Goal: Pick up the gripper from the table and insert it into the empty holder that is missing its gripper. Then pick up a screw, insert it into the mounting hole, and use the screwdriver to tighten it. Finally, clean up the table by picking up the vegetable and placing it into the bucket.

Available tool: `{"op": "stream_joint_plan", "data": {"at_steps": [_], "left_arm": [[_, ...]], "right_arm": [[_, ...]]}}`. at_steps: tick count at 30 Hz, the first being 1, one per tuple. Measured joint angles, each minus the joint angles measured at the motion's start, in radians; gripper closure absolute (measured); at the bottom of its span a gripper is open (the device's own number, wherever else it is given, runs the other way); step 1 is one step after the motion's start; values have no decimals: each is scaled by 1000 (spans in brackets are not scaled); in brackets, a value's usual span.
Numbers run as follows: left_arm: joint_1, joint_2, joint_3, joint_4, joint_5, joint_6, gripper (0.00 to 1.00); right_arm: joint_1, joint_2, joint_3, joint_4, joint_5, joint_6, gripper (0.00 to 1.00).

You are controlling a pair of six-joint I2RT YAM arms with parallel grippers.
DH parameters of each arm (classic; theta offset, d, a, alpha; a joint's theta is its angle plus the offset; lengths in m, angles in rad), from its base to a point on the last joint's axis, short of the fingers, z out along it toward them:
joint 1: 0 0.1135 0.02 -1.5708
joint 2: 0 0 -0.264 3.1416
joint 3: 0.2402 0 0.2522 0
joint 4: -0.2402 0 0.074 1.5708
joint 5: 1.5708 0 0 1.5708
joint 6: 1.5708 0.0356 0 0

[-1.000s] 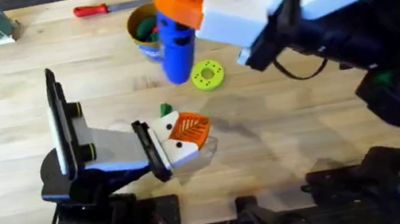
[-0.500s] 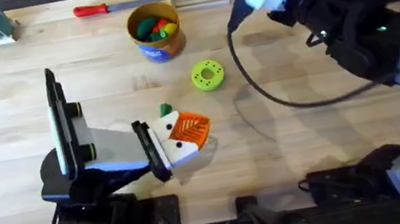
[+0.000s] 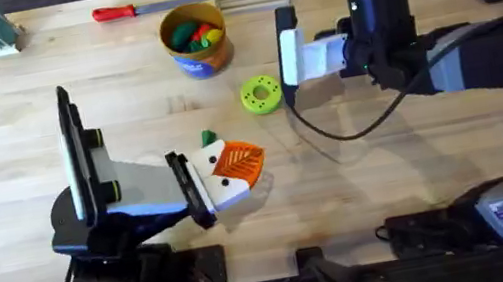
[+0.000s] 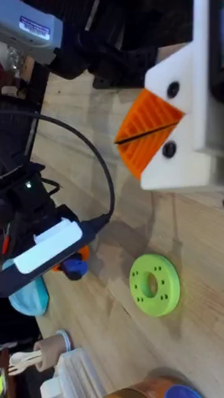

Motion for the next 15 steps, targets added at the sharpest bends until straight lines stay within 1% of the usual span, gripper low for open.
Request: {"op": "stream_joint_plan", "data": {"at_steps": [4,7,8,10,14,15], "left_arm": [[0,0,0,0,0,0,996],[0,0,0,0,0,0,996],[0,0,0,0,0,0,996],[0,0,0,0,0,0,996],[0,0,0,0,0,0,996],[0,0,0,0,0,0,996]], "right_arm": [[8,30,0,-81,0,-19,984],[15,30,19,-128,5,-23,984],[17,30,23,-141,6,-21,967],[22,29,29,-160,7,-16,805],[41,26,46,-159,20,-22,217],[44,23,53,-157,27,-24,85]]}}
